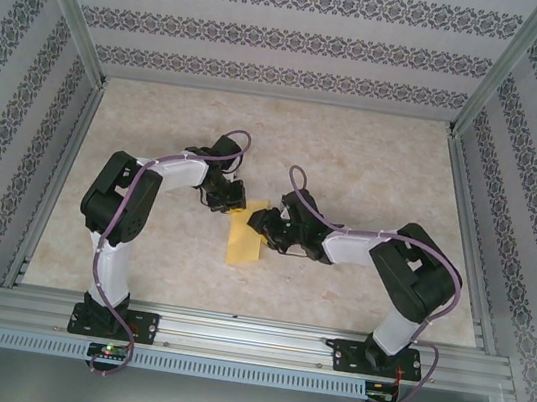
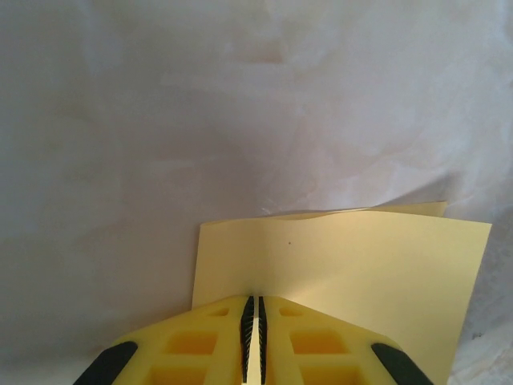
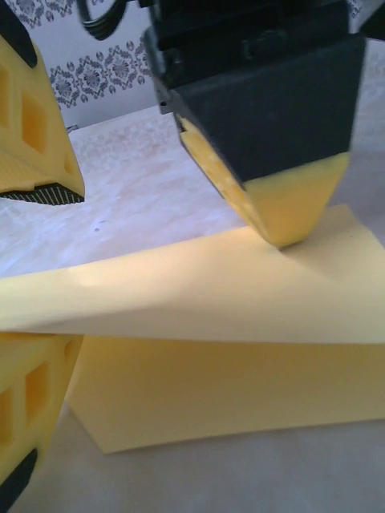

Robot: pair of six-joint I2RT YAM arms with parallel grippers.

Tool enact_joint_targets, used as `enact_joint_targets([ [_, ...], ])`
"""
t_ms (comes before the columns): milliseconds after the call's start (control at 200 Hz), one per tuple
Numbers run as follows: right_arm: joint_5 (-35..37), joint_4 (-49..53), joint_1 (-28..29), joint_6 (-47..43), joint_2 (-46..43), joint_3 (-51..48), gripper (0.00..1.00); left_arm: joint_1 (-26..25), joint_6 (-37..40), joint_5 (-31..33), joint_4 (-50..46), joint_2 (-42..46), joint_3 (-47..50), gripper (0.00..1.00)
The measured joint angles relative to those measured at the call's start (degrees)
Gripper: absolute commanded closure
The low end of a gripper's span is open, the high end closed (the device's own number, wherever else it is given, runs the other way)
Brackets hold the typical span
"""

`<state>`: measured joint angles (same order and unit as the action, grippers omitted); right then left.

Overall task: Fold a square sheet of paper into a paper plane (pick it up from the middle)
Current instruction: Third fold the triangle at the center of the table.

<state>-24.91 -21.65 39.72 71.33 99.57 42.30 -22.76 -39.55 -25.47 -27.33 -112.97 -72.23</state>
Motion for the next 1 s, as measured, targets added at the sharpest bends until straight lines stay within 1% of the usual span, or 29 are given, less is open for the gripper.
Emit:
enact_joint_targets([
  [120, -1.75, 0.55, -0.20, -1.16, 1.64, 1.46, 0.62, 0.00, 0.22, -0.20, 0.04, 0.04, 0.00, 0.82],
  [320, -1.70, 5.31, -0.24, -3.30, 2.71, 2.05, 0.68, 0.00, 1.46, -1.01, -0.07, 1.46, 1.18, 0.74],
  [400, -1.77, 6.45, -0.26, -4.44, 3.26, 2.08, 0.77, 0.00, 2.38, -1.05, -0.79, 2.51, 1.20, 0.71],
  [570, -1.79, 6.99, -0.63, -5.29, 3.39, 2.23, 0.86, 0.00, 4.07, -0.55, -2.54, 9.25, 1.51, 0.65],
  [639, -1.81, 6.62, -0.63, -5.29, 3.39, 2.23, 0.85, -0.04, 4.87, -0.46, -1.92, 13.51, 3.21, 0.63],
  [724, -1.81, 6.40, -0.63, -5.18, 3.39, 2.38, 0.75, -0.48, 5.42, -0.46, -1.29, 18.95, 7.08, 0.60],
  [749, -1.95, 6.45, -0.68, -5.35, 3.39, 2.51, 0.71, -0.94, 5.64, -0.42, -1.05, 20.74, 8.68, 0.59],
  [794, -2.19, 6.40, -1.01, -5.22, 3.39, 2.73, 0.70, -2.14, 6.21, 0.02, -0.98, 23.26, 10.88, 0.56],
  [859, -2.43, 6.29, -1.44, -5.38, 3.39, 2.89, 0.71, -5.05, 6.84, 1.60, -0.74, 26.67, 13.92, 0.55],
  [934, -2.78, 6.29, -2.38, -5.75, 3.39, 2.89, 0.76, -9.09, 7.21, 3.76, -0.35, 29.88, 16.74, 0.54],
  [999, -3.72, 6.14, -2.91, -5.95, 3.41, 2.97, 0.76, -12.70, 7.30, 5.99, 0.35, 32.33, 19.17, 0.54],
])
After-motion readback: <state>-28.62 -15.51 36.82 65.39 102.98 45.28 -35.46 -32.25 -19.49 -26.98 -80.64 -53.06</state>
